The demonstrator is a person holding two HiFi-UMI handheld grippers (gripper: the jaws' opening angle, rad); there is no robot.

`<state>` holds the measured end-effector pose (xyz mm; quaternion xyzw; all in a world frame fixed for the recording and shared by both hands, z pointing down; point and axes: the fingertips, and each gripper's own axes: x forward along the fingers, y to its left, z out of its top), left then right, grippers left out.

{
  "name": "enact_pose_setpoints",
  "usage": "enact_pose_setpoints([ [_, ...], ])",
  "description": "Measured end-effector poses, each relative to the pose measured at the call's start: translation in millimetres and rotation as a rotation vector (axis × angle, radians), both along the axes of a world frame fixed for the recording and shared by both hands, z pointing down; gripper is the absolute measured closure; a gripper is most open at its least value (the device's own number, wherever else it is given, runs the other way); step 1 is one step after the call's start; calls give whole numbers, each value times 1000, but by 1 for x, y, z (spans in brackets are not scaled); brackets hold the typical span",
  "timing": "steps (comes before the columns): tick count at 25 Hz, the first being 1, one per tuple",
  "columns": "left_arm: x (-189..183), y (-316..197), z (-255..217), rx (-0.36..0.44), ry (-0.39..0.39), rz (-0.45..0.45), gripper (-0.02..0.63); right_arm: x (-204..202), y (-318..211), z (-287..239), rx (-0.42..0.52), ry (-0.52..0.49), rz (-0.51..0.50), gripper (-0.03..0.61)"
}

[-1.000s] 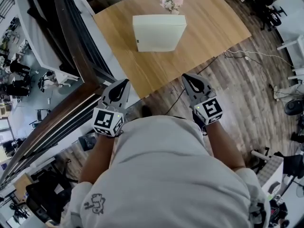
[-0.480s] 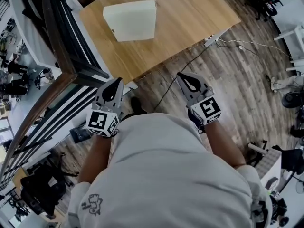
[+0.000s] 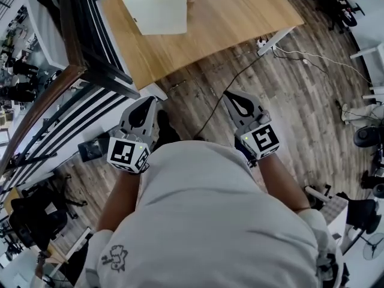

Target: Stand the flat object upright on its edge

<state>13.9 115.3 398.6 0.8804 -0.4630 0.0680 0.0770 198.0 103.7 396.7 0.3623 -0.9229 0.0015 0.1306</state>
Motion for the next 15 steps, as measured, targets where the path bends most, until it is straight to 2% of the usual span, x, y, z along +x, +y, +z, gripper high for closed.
enact_pose_setpoints([
  [9,17,43,-4,6,18,-40,607,15,36,-7,16,-26,-33,574],
  [15,18,57,-15,38,13,-33,607,17,47,-15,39,-58,-2,574],
])
